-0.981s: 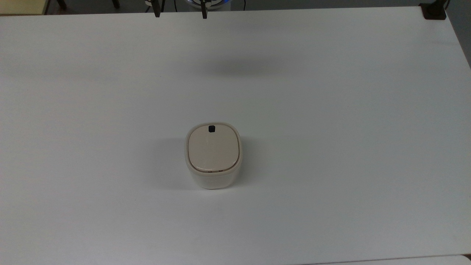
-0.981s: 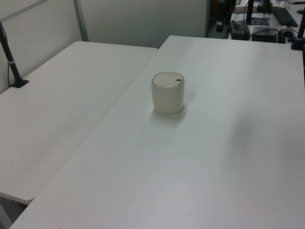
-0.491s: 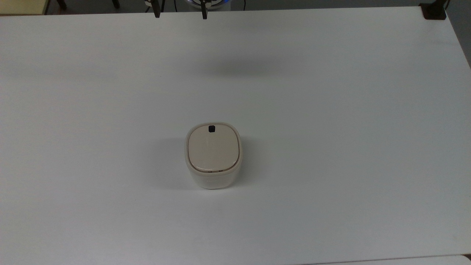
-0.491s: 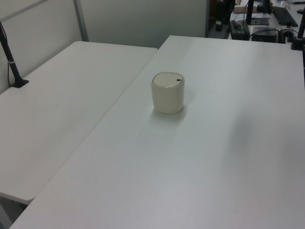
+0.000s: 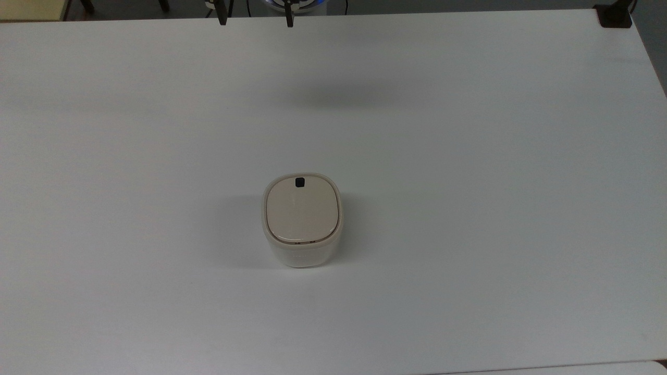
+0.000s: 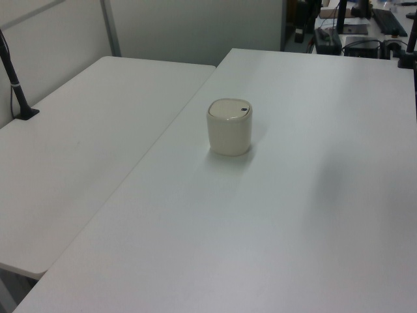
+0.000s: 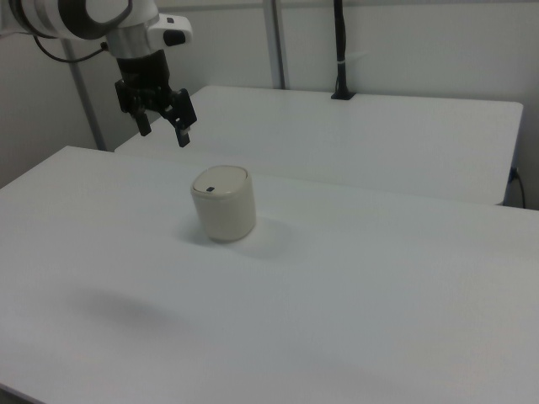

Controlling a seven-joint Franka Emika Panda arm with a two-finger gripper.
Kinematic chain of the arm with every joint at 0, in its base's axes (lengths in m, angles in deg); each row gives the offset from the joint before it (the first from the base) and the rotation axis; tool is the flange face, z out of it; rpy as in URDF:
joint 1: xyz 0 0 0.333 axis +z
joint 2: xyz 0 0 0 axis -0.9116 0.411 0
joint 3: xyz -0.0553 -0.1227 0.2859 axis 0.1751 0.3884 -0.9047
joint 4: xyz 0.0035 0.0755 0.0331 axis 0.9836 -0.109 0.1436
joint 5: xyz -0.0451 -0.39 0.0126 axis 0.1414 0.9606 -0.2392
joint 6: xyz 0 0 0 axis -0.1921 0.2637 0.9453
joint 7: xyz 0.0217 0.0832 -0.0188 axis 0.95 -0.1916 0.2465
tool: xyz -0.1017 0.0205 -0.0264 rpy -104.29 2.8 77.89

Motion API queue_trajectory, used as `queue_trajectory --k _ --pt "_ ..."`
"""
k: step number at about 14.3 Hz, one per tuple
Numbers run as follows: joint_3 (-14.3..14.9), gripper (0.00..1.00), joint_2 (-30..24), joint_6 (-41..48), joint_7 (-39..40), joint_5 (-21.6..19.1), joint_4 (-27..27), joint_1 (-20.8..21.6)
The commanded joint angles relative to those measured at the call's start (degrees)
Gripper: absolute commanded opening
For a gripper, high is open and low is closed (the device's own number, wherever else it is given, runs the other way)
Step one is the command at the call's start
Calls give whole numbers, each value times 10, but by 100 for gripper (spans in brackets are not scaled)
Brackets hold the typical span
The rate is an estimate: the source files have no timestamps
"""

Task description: Open the trash bin

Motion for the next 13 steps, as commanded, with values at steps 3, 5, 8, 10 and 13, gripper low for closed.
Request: queue_trajectory --k 3,5,8,10,13 --pt "3 100 -8 -16 62 -6 -14 3" --pt "3 100 -7 -16 83 -5 -14 3" --pt "3 84 0 -17 100 -6 -14 2" --pt "3 60 5 -35 96 -6 -14 3" --pt "1 25 17 -53 85 -5 -14 4"
